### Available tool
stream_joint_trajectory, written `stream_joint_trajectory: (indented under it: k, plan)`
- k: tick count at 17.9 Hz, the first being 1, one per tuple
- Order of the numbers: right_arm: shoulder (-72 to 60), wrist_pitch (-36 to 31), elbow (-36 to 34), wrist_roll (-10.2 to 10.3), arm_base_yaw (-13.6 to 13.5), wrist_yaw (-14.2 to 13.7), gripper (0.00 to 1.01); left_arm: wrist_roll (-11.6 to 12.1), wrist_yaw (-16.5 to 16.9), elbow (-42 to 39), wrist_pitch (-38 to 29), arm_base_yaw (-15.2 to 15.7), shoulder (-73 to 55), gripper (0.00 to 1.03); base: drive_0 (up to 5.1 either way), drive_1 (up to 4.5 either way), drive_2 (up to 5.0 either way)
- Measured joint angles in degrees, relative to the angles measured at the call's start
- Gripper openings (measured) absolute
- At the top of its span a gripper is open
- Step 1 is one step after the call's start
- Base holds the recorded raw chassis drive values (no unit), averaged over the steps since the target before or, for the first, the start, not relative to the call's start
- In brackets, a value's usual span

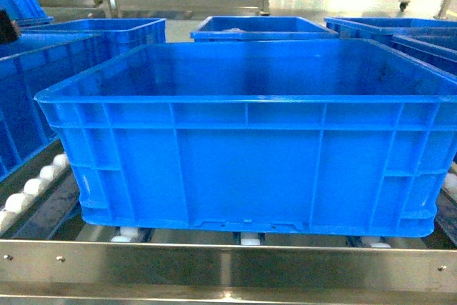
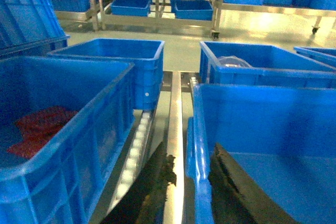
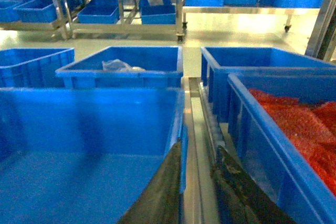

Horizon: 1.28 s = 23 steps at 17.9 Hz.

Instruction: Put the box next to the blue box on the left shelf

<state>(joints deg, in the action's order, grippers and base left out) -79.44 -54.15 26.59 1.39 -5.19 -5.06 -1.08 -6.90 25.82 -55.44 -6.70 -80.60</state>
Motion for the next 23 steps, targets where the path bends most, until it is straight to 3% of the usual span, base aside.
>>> stream_joint_trajectory:
  k: [4, 5, 8, 9, 10, 11, 12, 13, 14, 15, 18, 23]
  plan:
    - [2.78, -0.28, -5.16, -0.46, 0.74, 0.72, 0.02, 0.09, 1.14, -4.46, -0.09, 0.68, 2.91, 0.06, 0.0, 0.00, 0.0]
    - [3.65, -0.26, -6.49, -0.81, 0.83, 0.83, 0.01, 0.07, 1.25, -5.77, -0.09, 1.03, 3.93, 0.01, 0.0, 0.00, 0.0]
    - [9.11, -0.31, -10.97, -0.98, 1.95, 1.51, 0.01, 0.09, 2.05, -10.36, 0.02, 2.27, 9.25, 0.01, 0.0, 0.00, 0.0]
    - [11.89, 0.24, -12.96, -1.03, 4.15, 4.81, 0.01, 0.09, 2.62, -12.31, 0.50, 2.62, 11.93, 0.01, 0.0, 0.00, 0.0]
    - [14.36, 1.14, -15.02, -1.01, 5.33, 4.81, 0.01, 0.09, 3.69, -14.36, 1.60, 3.50, 14.56, 0.01, 0.0, 0.00, 0.0]
    - [16.76, 2.32, -16.90, -1.01, 5.18, 4.85, 0.01, 0.15, 6.49, -16.22, 2.84, 6.14, 17.25, 0.01, 0.0, 0.00, 0.0]
    - [19.58, 3.30, -18.43, -1.03, 5.20, 4.92, 0.01, 0.15, 6.43, -17.46, 3.89, 6.91, 19.91, 0.01, 0.0, 0.00, 0.0]
    - [22.05, 4.68, -19.21, -1.03, 5.20, 5.03, 0.01, 0.15, 6.60, -18.60, 5.11, 6.88, 22.69, 0.01, 0.0, 0.00, 0.0]
    - [25.18, 6.38, -20.59, -1.01, 5.20, 5.01, 0.01, 0.17, 6.86, -20.90, 1.68, 6.64, 23.54, 0.01, 0.0, 0.00, 0.0]
    - [25.18, 2.36, -22.88, -1.03, 5.20, 5.03, 0.01, 0.20, 6.86, -22.38, 4.00, 6.67, 24.65, 0.01, 0.0, 0.00, 0.0]
    - [34.16, 10.47, -25.38, -1.03, 5.20, 5.01, 0.01, 0.22, 6.84, -24.24, 11.85, 6.67, 35.21, 0.01, 0.0, 0.00, 0.0]
    - [39.56, 15.87, -25.75, -1.03, 5.20, 5.03, 0.01, 0.24, 6.84, -24.87, 17.33, 6.67, 40.52, 0.01, 0.0, 0.00, 0.0]
